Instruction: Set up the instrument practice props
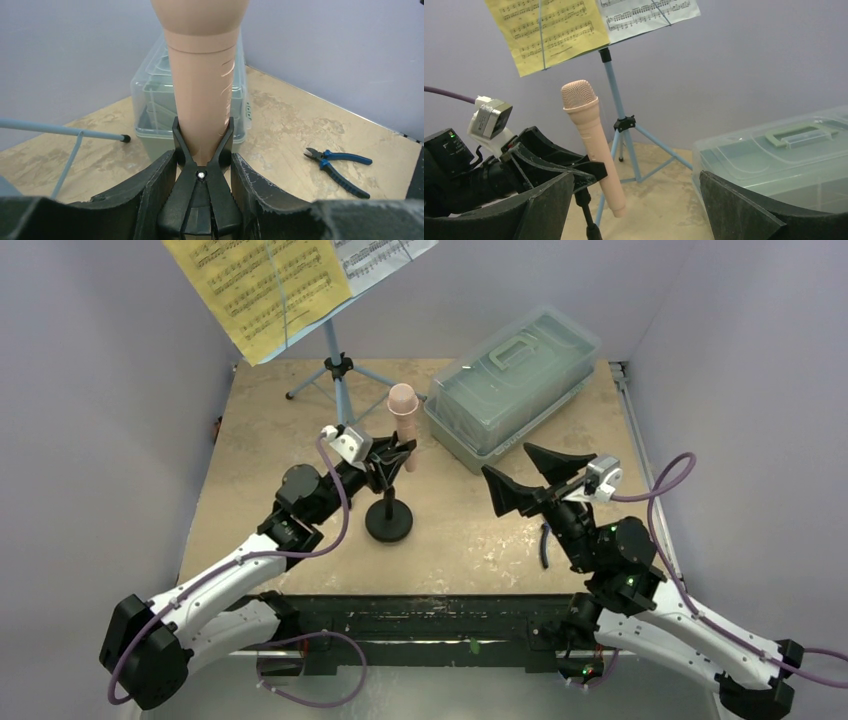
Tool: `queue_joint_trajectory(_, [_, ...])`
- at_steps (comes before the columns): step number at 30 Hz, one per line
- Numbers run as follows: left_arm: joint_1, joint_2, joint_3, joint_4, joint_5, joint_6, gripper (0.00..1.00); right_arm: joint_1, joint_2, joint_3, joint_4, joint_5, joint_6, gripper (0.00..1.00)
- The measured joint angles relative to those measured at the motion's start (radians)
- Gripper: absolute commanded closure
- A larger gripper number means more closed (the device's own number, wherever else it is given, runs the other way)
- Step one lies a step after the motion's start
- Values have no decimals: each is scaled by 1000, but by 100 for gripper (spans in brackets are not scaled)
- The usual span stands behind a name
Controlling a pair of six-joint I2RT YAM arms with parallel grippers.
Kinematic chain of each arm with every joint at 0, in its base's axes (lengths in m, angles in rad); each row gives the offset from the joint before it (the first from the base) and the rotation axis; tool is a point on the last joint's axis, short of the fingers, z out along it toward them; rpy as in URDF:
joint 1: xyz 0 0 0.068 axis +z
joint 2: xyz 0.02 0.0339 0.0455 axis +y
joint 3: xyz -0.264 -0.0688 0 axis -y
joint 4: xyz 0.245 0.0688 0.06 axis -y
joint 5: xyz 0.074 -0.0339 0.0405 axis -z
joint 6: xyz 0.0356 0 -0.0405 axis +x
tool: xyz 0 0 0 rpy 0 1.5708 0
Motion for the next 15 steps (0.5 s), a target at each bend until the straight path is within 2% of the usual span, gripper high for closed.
queue_joint_trajectory(2, [0,12,-3,32,-12,5,100,0,-24,5,-27,9,-8,1])
queue_joint_trajectory(3, [0,13,-9,48,-18,6,95,0,-34,5,-36,13,-11,1])
queue_joint_trajectory(5, [0,12,-25,88,-25,6,76,0,-46,6,-53,23,-16,1])
queue_joint_trajectory(6, [0,11,-29,96,-25,5,70,0,-50,7,-61,27,-17,1])
queue_joint_trajectory(7, [0,10,-34,103,-25,5,46,0,-51,8,-69,27,-18,1])
queue_joint_trajectory(8, [0,8,-37,103,-23,5,30,0,-51,9,-79,27,-18,1])
queue_joint_trajectory(9, [0,3,-41,101,-21,3,18,0,-51,10,-88,27,-20,1])
queue_joint_trajectory(11, [0,-15,-42,103,-16,2,9,0,-49,21,-111,25,-26,1])
queue_joint_trajectory(15, [0,-72,-42,90,-1,-18,7,0,-32,97,-176,34,-32,1])
